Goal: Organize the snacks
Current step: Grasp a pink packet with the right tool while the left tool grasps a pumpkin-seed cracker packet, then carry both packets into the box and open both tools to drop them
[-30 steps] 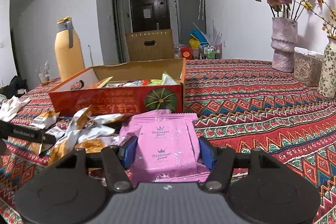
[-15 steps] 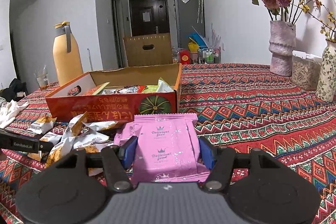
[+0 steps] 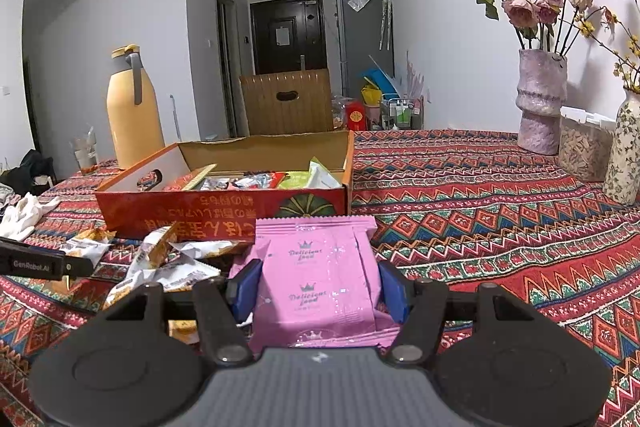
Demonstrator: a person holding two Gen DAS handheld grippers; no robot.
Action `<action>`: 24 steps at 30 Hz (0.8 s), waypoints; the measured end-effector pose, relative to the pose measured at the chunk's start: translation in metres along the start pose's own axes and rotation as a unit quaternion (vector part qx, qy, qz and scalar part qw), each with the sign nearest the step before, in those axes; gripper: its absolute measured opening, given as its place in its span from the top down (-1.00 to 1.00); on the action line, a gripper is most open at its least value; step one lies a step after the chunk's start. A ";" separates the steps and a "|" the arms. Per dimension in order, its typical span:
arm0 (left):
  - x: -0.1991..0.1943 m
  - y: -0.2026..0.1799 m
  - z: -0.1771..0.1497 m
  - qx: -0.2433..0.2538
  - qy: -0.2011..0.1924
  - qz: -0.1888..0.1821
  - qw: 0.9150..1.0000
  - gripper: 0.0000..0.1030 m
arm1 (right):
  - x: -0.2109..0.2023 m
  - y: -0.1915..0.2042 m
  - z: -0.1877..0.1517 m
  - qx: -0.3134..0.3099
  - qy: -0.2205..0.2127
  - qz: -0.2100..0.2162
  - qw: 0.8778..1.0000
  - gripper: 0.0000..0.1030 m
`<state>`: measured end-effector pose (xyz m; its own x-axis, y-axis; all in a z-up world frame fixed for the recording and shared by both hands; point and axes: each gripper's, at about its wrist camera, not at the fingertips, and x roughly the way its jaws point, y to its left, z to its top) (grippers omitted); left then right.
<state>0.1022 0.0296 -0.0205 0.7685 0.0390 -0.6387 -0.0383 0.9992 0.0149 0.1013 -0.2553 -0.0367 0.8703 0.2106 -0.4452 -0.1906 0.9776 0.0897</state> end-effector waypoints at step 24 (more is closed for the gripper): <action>-0.035 -0.009 0.065 -0.016 -0.059 -0.018 0.998 0.08 | 0.004 0.027 0.063 0.008 -0.031 0.028 0.999 -0.18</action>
<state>0.1168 0.0204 0.0515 0.8397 0.0071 -0.5431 -0.0293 0.9991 -0.0321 0.1285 -0.2273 0.0201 0.8847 0.2649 -0.3835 -0.2337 0.9640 0.1268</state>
